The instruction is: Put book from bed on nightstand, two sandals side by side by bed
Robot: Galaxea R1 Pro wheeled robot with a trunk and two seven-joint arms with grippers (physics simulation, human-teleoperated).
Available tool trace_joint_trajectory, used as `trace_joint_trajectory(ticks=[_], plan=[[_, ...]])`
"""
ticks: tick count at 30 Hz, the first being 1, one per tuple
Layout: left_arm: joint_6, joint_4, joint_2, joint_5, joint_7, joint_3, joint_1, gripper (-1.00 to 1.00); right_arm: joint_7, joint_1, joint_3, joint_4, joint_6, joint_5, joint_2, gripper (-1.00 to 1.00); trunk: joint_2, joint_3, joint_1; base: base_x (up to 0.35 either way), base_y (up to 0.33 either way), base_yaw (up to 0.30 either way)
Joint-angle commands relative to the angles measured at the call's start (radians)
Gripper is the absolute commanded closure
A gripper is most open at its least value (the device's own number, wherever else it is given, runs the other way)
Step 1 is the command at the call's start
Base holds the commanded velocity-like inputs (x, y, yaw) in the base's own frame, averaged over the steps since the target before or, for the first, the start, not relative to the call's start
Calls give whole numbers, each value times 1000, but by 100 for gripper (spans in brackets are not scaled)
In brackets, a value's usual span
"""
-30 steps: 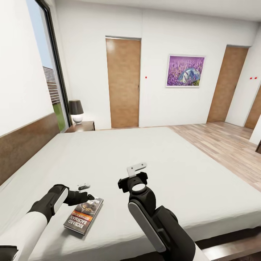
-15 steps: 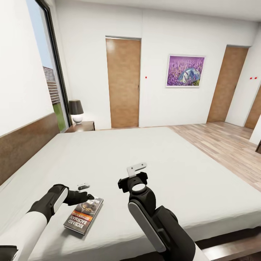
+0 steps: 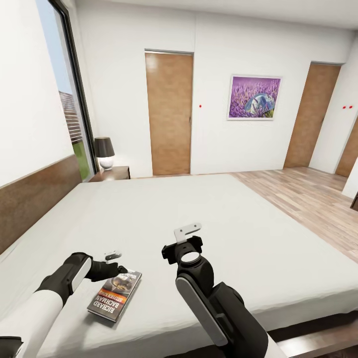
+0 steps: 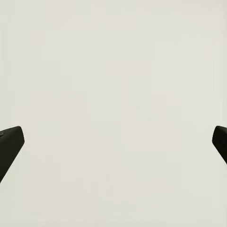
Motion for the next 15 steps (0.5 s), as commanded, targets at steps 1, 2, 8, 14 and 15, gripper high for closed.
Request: trace_joint_trajectory(ticks=[1, 2, 8, 14, 15], plan=[[4, -1, 3, 9, 3, -6, -1, -100, -10, -1, 1, -1, 4, -9, 0, -100, -1, -1, 0, 0, 0, 0], [4, -1, 5, 9, 3, -6, -1, -100, -10, -1, 1, -1, 4, -9, 0, -100, -1, -1, 0, 0, 0, 0], [4, -1, 11, 9, 4, -6, -1, -100, -10, -1, 1, -1, 3, -9, 0, -100, -1, -1, 0, 0, 0, 0], [3, -1, 19, 9, 6, -6, -1, -100, -10, -1, 1, -1, 3, -9, 0, -100, -1, -1, 0, 0, 0, 0], [2, -1, 20, 9, 6, -6, -1, -100, -10, -1, 1, -1, 3, -9, 0, -100, -1, -1, 0, 0, 0, 0]])
